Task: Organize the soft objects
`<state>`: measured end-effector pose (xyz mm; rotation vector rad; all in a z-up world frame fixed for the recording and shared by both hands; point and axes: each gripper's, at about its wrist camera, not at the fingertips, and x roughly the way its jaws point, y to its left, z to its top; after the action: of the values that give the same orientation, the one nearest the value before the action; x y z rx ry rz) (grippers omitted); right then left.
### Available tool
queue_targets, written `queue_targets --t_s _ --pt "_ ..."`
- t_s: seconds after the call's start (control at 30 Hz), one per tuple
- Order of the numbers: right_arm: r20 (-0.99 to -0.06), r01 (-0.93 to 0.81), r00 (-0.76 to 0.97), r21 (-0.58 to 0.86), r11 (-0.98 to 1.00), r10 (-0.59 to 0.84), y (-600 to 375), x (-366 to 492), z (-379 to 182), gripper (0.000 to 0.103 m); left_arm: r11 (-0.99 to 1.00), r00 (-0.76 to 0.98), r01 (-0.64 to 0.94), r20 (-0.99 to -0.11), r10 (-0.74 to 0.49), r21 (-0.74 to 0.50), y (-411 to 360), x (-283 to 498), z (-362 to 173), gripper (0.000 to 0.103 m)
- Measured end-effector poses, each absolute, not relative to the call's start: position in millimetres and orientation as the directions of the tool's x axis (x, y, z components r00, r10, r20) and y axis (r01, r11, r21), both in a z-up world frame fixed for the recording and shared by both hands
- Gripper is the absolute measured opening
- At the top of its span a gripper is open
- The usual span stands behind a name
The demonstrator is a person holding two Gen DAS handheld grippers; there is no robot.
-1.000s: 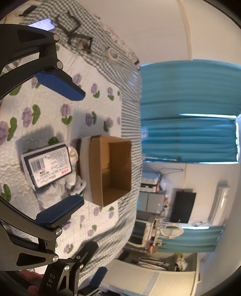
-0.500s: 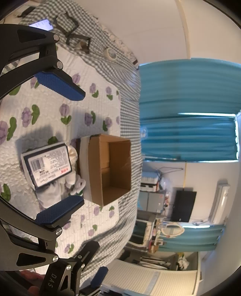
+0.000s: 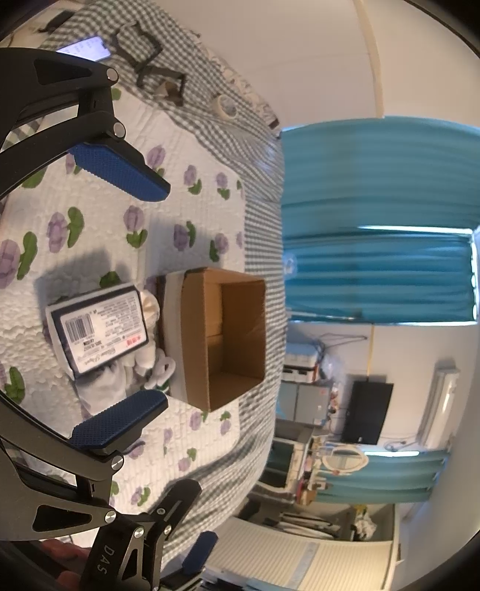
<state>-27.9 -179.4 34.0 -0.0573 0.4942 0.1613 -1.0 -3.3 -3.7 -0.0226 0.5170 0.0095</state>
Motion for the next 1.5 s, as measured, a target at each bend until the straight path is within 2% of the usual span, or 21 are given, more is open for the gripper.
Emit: queue_targets --t_s 1.07,1.5 --pt "-0.48 -0.175 0.865 -0.019 0.984 0.144 -176 -30 33 0.103 0.999 0.868 -0.021 -0.497 0.006 -0.025 1 -5 -10 0.103" --pt "-0.464 -0.163 0.876 -0.029 0.986 0.131 -181 -37 43 0.103 1.0 0.875 -0.01 -0.484 0.0 -0.019 -3 -9 3 0.103"
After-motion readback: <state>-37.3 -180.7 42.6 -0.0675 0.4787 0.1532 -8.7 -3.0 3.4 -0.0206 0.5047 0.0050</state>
